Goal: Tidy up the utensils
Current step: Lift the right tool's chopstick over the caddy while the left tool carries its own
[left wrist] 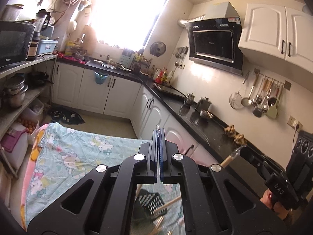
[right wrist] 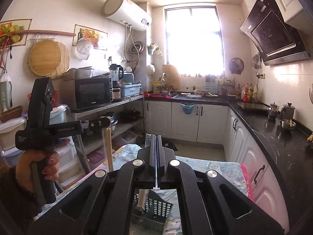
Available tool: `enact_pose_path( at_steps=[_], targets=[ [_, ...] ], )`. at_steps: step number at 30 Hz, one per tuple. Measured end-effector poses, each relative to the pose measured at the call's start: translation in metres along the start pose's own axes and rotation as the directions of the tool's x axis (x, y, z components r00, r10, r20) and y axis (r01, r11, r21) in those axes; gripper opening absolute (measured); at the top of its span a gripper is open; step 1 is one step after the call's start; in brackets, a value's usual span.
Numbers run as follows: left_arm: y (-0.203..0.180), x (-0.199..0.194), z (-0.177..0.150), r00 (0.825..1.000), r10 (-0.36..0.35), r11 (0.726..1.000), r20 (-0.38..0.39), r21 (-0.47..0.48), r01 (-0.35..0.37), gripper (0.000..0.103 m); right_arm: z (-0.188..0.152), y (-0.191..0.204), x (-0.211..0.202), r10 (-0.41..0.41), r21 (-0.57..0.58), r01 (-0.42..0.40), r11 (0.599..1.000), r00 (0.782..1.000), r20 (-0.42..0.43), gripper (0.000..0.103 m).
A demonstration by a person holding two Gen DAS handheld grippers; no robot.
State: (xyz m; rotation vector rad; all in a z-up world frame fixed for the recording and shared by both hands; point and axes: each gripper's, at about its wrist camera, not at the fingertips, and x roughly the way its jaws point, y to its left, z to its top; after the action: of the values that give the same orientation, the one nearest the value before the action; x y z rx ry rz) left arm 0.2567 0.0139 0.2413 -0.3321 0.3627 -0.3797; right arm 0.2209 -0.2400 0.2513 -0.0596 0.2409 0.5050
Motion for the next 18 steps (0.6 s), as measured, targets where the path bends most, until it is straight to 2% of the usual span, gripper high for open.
enact_pose_path(
  at_steps=[6,18],
  targets=[
    [0.016,0.020,-0.002,1.000,0.030,0.999,0.004,-0.019,-0.030,0.000,-0.006,-0.006,0.014,-0.020,0.003,0.020,1.000,1.000,-0.025,0.001],
    [0.034,0.054,-0.051,0.998,0.009,1.000,-0.055,-0.029,-0.010,0.000,-0.043,-0.015,0.050,-0.030,0.026,0.034,0.999,0.991,-0.132,0.001]
  ],
)
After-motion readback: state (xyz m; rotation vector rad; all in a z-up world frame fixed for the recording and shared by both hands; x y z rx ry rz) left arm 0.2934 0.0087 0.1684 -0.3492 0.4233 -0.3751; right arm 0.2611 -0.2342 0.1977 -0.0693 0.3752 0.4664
